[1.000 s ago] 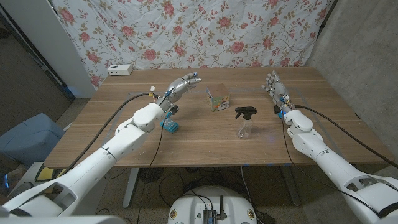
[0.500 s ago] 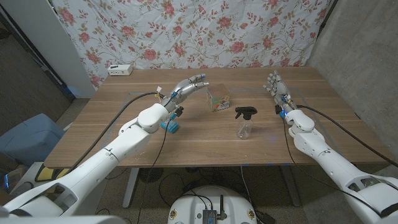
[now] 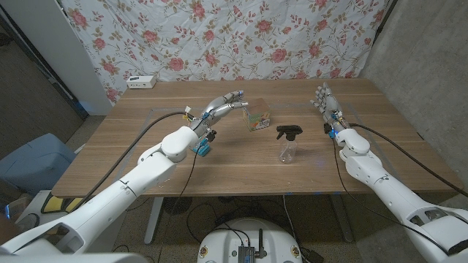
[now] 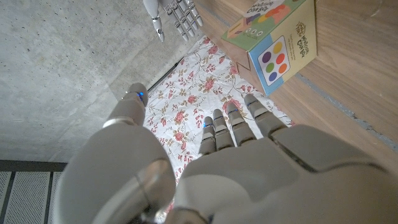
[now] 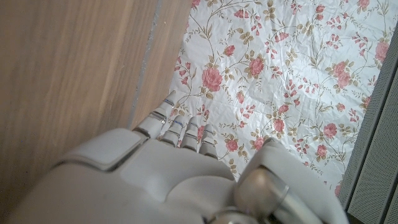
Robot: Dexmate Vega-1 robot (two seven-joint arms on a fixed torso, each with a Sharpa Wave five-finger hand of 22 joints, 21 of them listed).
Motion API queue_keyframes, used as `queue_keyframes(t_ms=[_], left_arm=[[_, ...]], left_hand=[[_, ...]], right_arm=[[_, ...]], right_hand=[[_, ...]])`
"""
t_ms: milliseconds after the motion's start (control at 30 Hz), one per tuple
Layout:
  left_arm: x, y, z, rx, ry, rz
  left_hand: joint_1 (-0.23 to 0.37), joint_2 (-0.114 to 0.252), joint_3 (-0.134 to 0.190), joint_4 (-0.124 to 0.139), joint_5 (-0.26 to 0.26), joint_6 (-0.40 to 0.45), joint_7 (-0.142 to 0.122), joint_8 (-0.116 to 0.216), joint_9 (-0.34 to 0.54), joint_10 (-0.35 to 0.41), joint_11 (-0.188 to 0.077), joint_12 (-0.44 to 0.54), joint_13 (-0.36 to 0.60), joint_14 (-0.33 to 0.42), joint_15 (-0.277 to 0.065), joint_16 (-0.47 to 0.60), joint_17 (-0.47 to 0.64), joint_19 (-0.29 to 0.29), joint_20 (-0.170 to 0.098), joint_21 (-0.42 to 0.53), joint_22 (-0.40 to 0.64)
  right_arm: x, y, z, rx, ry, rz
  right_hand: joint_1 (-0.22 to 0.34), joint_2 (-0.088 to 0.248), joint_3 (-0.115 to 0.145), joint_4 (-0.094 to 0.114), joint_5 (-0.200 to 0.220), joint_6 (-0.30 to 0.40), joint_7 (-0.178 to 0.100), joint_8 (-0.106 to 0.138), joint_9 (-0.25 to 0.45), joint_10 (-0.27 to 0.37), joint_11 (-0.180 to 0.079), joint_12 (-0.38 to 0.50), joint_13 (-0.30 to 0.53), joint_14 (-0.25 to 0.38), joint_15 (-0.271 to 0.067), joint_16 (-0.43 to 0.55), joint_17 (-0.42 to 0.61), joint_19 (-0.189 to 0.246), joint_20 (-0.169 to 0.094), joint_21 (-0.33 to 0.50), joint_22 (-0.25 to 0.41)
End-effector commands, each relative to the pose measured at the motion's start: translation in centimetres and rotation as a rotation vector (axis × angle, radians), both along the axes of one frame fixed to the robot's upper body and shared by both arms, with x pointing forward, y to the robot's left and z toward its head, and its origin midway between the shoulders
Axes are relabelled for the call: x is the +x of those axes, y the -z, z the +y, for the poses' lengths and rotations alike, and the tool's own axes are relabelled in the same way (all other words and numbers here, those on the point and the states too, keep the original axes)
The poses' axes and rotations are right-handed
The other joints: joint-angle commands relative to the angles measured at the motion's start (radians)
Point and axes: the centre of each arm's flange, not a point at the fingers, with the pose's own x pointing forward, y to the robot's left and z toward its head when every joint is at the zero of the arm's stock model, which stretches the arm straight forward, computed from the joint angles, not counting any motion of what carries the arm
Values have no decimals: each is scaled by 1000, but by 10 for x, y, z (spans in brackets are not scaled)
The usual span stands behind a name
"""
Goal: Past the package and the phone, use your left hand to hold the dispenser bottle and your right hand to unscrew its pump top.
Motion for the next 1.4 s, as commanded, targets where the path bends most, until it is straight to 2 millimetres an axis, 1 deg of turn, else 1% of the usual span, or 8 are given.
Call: queue_keyframes(t_ms=[33, 200, 300, 433, 733, 833, 1233, 1400], left_arm=[[-2, 6, -8, 55, 45, -4], [-1, 8, -10, 76, 61, -8], [-2, 17, -11, 83, 70, 0], [-2, 22, -10, 101, 80, 4], [0, 29, -13, 139, 114, 4], [2, 32, -15, 154, 123, 5], [7, 42, -18, 197, 165, 17], [11, 46, -20, 208, 180, 12]], left_hand=[[15, 2, -7, 3, 5, 0, -3, -5, 3, -3, 0, -2, 1, 4, -10, 0, 1, 2, -8, 3, 1], [23, 0, -17, 4, 8, -2, -2, -6, 3, -4, 0, -4, 1, 1, -9, 0, 1, 12, -14, 6, 1], [25, -1, -20, 5, 8, -3, -1, -7, 3, -5, 2, -4, 1, 1, -8, -1, 1, 17, -17, 8, 2], [30, -1, -25, 6, 10, -3, -3, -7, 3, -6, -1, -5, 1, 0, -9, -1, 1, 20, -20, 8, 2], [42, 0, -39, 8, 14, -8, -3, -9, 4, -9, 1, -7, 1, -4, -7, -2, 1, 21, -21, 6, 2], [48, -1, -42, 6, 15, -12, 2, -10, 4, -11, 5, -8, 1, -5, -4, -2, 1, 21, -16, 6, 2], [79, -7, -55, 0, 23, -15, 3, -8, 4, -11, 8, -8, 1, -4, -4, -1, 1, 23, -10, 4, 2], [93, -7, -62, -1, 27, -11, 0, -6, 4, -6, 7, -6, 1, 1, -9, 1, 1, 26, -16, 5, 2]], right_arm=[[0, 4, 2, 11, -1, -2], [-4, 6, 1, 29, 13, -13], [-7, 7, 0, 35, 19, -18], [-10, 6, 0, 21, 22, -14], [-12, 3, 3, 2, 24, -6], [-13, 4, 5, 0, 25, -3], [-13, 5, 10, -14, 25, 4], [-14, 5, 12, -20, 25, -3]], right_hand=[[5, 0, 1, -1, 7, 2, 3, 3, 3, 6, -2, 4, 0, 11, -9, 4, 2, 3, -27, 6, 5], [4, 0, 1, -1, 7, 3, 4, 3, 3, 9, -1, 5, 0, 13, -10, 5, 2, 4, -27, 6, 5], [4, 0, 1, -1, 7, 8, 7, 5, 3, 13, 0, 6, 0, 17, -10, 7, 2, 6, -27, 7, 5], [4, 0, 1, -2, 7, 10, 6, 6, 3, 16, 0, 7, 0, 19, -11, 7, 2, 7, -28, 8, 5], [4, 0, 1, -2, 7, 10, 7, 6, 3, 17, -1, 7, 0, 19, -11, 7, 2, 8, -28, 8, 5], [4, 1, 1, -2, 7, 10, 6, 5, 3, 17, -1, 7, 0, 19, -11, 7, 2, 8, -28, 7, 5], [4, 1, 2, -3, 7, 9, 6, 5, 3, 16, 0, 6, 0, 18, -10, 6, 1, 7, -28, 7, 5], [4, 1, 2, -3, 7, 9, 6, 5, 3, 15, 0, 5, 0, 19, -11, 6, 1, 7, -28, 7, 5]])
